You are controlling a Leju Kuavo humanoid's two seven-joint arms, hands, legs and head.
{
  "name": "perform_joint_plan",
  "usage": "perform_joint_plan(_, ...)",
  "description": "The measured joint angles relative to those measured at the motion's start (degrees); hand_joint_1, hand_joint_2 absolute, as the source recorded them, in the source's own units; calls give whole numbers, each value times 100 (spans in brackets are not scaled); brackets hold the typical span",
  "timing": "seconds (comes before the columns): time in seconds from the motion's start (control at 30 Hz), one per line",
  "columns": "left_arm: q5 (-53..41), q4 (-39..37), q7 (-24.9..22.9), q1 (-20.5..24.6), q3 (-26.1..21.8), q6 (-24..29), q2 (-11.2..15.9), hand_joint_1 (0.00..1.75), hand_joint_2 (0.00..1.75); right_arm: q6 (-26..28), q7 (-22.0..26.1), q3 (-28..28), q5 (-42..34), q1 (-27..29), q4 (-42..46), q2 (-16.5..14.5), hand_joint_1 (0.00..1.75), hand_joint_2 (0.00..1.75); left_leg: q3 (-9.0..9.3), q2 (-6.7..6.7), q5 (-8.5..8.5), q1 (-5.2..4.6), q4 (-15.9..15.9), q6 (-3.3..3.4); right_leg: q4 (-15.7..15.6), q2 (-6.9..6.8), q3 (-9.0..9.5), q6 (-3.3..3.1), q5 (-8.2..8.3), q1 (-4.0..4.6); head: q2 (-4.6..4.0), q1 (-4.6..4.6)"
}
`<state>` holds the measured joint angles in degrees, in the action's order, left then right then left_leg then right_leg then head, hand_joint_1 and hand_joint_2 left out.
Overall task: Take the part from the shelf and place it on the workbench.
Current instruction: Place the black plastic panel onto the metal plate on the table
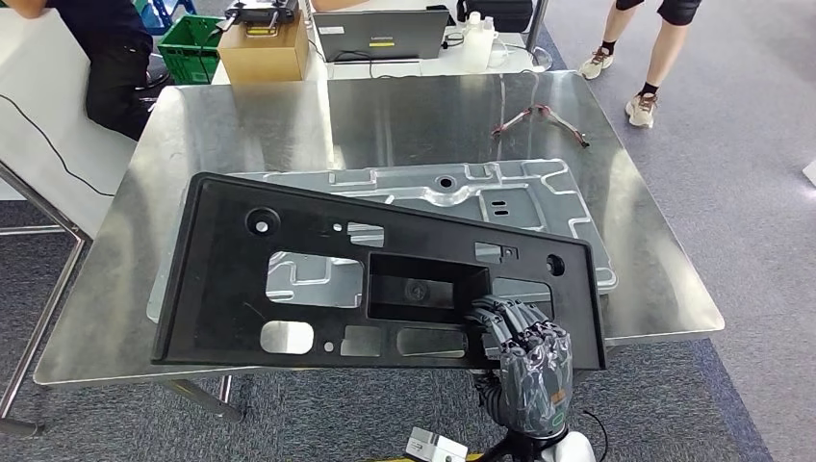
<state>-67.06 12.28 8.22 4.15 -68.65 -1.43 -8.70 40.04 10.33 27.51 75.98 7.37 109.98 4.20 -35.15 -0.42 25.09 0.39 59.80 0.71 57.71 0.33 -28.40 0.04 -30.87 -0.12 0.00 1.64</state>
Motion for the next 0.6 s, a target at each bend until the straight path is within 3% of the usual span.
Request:
perform_joint_plan(0.17,-39,0,122,1,1,47,17,0,175,0,-583,-194,443,-37,-17,120,175,175,0,0,0,0,0,0,0,-1,0,0,0,0,-1,0)
perform_joint_plan(0.3,-171,0,196,1,24,156,39,0,175,-2,-927,-799,324,-179,-241,424,175,175,0,-1,-4,-4,1,5,0,-1,2,3,2,-4,-1,2)
perform_joint_plan(0.43,-322,2,333,4,117,294,61,0,175,-15,-853,-1572,46,-381,-674,786,175,175,0,-1,-8,-11,4,11,-1,-1,2,11,8,-10,0,1)
perform_joint_plan(0.6,-437,6,393,34,259,340,101,0,175,-7,-417,-2442,-419,-625,-1415,1275,175,175,-1,-4,-12,-16,7,18,-1,-6,3,17,12,-14,0,2)
